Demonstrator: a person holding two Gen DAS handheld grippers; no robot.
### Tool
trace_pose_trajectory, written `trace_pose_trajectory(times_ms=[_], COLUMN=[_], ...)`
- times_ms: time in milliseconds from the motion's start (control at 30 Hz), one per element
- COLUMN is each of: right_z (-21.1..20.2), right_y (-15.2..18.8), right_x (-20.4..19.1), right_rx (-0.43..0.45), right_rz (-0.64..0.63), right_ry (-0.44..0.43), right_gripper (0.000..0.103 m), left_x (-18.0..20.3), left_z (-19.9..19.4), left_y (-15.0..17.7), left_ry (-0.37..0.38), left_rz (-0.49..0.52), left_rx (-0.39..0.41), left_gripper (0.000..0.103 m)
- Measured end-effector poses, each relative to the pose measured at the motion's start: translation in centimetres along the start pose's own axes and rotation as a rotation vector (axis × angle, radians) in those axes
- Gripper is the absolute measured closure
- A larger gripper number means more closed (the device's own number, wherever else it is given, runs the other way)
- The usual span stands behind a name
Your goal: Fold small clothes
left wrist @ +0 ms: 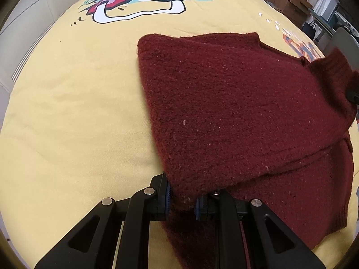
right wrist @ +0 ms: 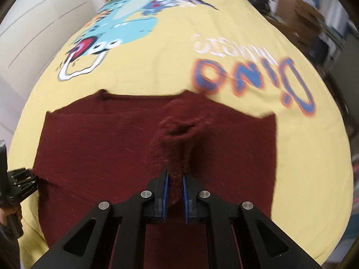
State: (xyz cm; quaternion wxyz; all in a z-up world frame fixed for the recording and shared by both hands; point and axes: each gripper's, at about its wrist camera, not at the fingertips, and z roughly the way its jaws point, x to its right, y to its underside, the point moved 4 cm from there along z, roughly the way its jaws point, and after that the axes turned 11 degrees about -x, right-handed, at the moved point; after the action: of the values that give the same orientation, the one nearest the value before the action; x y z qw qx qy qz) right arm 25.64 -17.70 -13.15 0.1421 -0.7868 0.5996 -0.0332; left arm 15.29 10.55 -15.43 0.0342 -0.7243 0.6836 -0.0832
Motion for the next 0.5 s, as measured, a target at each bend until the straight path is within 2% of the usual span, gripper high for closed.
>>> trace_pose_trajectory(times_ms=[133,300,400,500], right_z=[1.5,5.0,5.5,5.3], right_y=[2.2,3.8,4.3,4.7], right_x=[2.9,4.1,4.4,4.7], right_rx=[-0.035,-0.08,-0.074,-0.069], right_rz=[0.073,0.092,0.113,0.124], right_ry=[-0.024,-0.035,-0.042,-0.046], right_gripper=[0.093,0.093,0.092,0.082], left_x=[0.8,1.3,1.1,1.0], left_z=[-0.3,0.4,0.9,1.0], left_y=[0.4,0.2,0.0,0.0], left_ry=[-0.018,-0.041,-0.04,-0.046], left_rz=[0.027,0.04,0.02,0.008], left_rx=[0.006,-0.018,-0.026,-0.019], left_gripper=[0.09,0.09,0.089,0.087])
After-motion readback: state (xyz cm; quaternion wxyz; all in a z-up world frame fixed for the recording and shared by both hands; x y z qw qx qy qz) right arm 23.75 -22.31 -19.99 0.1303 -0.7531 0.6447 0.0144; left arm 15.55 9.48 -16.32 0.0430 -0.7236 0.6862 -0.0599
